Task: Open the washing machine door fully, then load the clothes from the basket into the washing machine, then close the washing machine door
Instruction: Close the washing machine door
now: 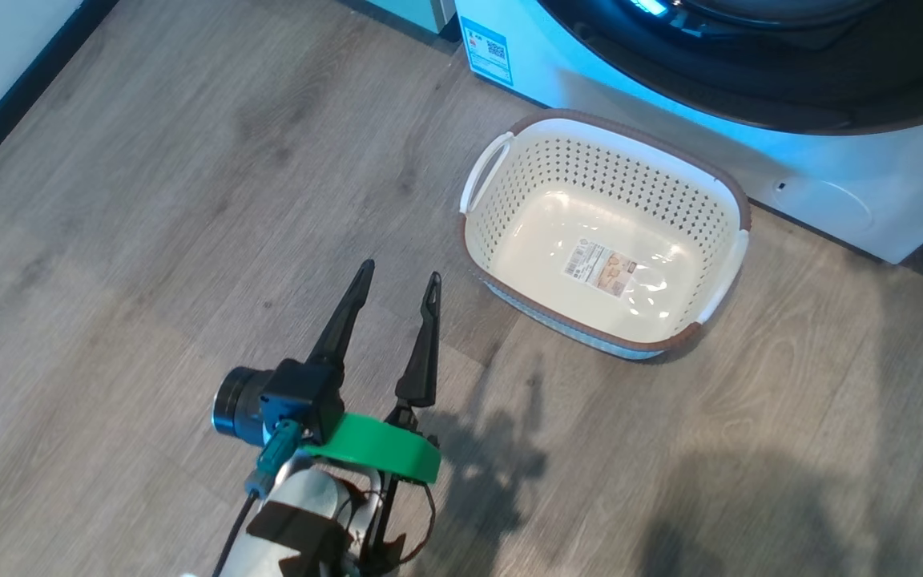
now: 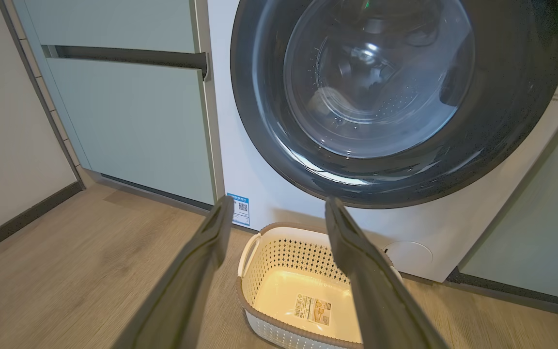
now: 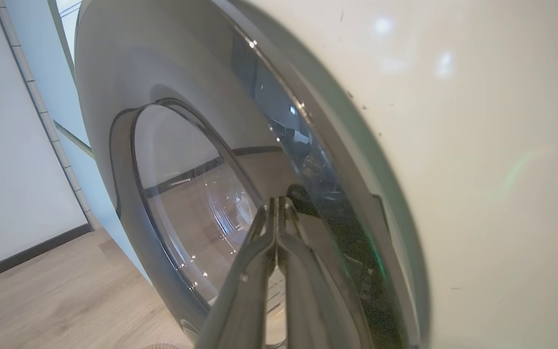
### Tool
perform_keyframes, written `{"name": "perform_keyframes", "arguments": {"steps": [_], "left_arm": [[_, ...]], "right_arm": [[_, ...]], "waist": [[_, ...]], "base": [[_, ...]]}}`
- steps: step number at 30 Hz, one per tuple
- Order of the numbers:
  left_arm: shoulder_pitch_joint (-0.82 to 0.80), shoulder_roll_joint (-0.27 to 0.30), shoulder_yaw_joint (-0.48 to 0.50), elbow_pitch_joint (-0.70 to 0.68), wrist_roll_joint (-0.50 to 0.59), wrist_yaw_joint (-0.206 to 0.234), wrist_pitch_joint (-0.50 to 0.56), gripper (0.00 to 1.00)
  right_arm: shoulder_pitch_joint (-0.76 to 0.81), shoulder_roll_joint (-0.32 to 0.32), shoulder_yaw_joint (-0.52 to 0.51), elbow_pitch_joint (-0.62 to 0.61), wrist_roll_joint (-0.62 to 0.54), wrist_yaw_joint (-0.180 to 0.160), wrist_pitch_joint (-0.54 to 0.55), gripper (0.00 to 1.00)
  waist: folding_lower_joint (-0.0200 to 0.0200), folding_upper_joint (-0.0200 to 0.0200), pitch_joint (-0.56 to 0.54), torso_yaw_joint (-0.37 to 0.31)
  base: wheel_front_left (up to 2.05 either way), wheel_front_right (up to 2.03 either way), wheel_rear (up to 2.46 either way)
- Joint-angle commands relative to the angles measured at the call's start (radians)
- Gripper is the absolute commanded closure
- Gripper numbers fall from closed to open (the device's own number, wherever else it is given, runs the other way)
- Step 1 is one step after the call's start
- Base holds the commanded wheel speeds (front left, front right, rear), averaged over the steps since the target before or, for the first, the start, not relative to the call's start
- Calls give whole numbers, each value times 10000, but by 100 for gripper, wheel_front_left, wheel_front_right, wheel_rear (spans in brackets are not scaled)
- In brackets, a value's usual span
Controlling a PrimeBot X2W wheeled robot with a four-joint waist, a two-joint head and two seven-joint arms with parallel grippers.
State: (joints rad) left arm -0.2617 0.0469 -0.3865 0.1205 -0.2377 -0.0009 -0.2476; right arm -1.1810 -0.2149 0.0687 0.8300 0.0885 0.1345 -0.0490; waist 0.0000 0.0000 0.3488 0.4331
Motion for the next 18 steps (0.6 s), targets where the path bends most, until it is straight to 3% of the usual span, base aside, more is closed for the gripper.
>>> {"name": "perform_keyframes", "arguments": {"steps": [1, 9, 18], "left_arm": [[-225, 88, 443, -266, 93, -53, -141, 0], [-165, 68, 618, -206, 232, -108, -141, 0], [-69, 82, 866, -175, 377, -175, -141, 0]], "right_arm": [[-336, 235, 133, -308, 87, -38, -135, 100], [623, 420, 858, -733, 522, -38, -575, 100], [2492, 532, 1224, -2489, 994, -38, -983, 100]], "waist": [[0, 0, -44, -38], [0, 0, -297, -354], [0, 0, -627, -810]], "base": [[0, 0, 0], [0, 0, 0], [0, 0, 0]]}}
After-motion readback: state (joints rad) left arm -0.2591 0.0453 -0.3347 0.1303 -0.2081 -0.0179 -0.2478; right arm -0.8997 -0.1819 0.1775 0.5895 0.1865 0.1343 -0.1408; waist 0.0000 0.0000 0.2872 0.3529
